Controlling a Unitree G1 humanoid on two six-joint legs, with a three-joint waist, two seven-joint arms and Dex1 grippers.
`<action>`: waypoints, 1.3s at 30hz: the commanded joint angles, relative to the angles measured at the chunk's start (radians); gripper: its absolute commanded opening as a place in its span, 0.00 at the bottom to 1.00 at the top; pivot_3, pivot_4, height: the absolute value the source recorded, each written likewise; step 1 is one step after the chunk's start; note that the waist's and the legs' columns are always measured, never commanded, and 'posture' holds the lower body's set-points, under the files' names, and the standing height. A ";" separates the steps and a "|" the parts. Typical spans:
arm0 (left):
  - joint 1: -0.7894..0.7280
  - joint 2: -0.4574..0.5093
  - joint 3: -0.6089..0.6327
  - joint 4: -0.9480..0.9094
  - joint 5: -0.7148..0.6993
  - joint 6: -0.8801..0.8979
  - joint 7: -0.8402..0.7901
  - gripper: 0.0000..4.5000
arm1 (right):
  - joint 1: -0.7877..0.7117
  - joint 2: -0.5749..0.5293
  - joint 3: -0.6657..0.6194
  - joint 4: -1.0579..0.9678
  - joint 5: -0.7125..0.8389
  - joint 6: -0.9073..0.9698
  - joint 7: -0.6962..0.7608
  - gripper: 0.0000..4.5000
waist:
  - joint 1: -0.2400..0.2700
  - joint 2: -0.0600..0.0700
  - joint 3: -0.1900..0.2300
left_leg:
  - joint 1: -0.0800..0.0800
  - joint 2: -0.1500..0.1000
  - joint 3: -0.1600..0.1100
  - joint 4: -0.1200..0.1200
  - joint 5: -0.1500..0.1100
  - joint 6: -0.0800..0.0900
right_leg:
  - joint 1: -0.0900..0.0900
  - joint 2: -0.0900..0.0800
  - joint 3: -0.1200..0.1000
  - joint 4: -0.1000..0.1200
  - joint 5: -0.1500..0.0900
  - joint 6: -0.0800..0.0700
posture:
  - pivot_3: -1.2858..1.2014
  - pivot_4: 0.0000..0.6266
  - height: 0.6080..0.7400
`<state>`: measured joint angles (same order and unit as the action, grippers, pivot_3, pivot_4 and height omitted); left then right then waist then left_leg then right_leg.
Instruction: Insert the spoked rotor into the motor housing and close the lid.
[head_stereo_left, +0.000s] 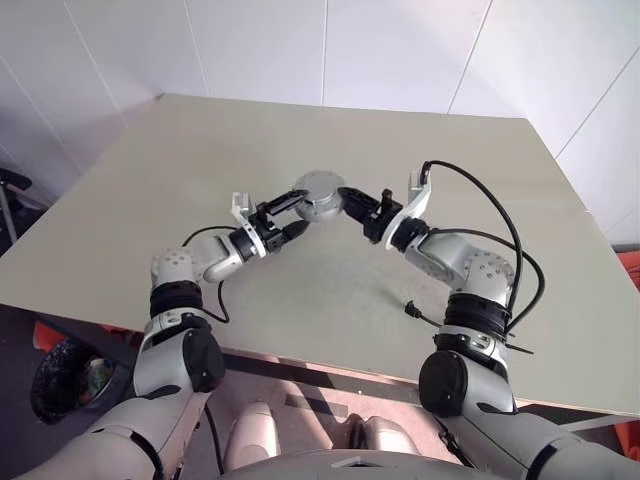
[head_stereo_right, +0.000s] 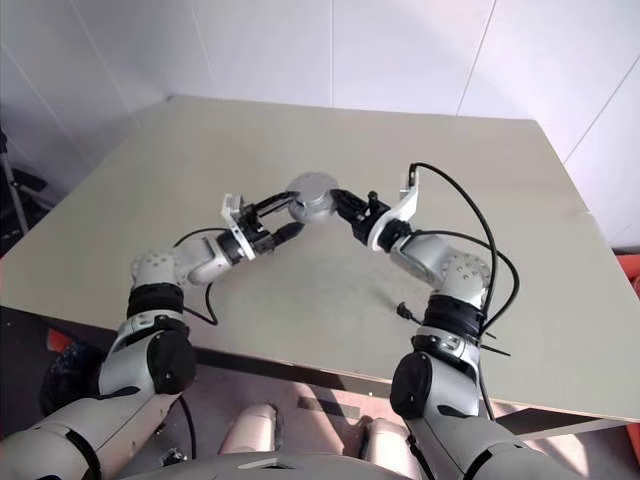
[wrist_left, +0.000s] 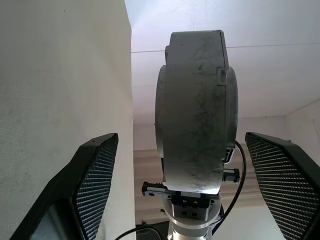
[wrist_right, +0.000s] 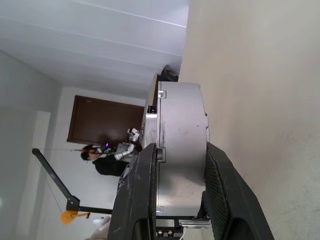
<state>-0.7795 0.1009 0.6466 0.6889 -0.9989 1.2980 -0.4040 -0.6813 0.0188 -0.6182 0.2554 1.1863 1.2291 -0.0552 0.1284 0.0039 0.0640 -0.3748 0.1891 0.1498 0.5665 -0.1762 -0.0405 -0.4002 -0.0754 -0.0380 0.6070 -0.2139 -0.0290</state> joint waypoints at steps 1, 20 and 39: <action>-0.035 -0.007 -0.004 -0.013 -0.035 0.001 -0.030 0.96 | -0.008 -0.006 0.030 -0.081 0.079 0.014 0.024 0.25 | 0.001 0.000 0.000 | 0.000 0.000 0.000 0.000 0.000 0.000 | 0.000 0.000 0.000 0.000 0.000 0.000 | 0.52 0.00 1.00; -0.078 -0.019 -0.022 0.041 -0.019 -0.099 -0.084 0.92 | 0.014 -0.039 0.079 -0.079 0.097 -0.019 0.027 0.25 | 0.003 0.000 0.000 | -0.002 0.000 -0.001 0.002 0.000 0.000 | 0.000 0.000 0.000 0.000 0.001 0.001 | 0.52 0.00 1.00; -0.081 -0.022 -0.019 0.024 -0.033 -0.114 -0.077 0.46 | 0.019 -0.069 0.128 -0.067 0.080 -0.062 0.050 0.25 | 0.004 0.000 0.000 | -0.003 0.000 -0.001 0.004 0.000 0.000 | 0.000 0.000 -0.001 0.001 0.001 0.001 | 0.52 0.00 1.00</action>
<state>-0.8233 0.0756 0.6250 0.7426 -1.0052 1.1883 -0.4771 -0.6478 -0.0382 -0.5017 0.2234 1.2568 1.1882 -0.0308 0.1324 0.0039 0.0640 -0.3774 0.1892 0.1488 0.5711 -0.1763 -0.0404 -0.4001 -0.0755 -0.0387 0.6085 -0.2129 -0.0276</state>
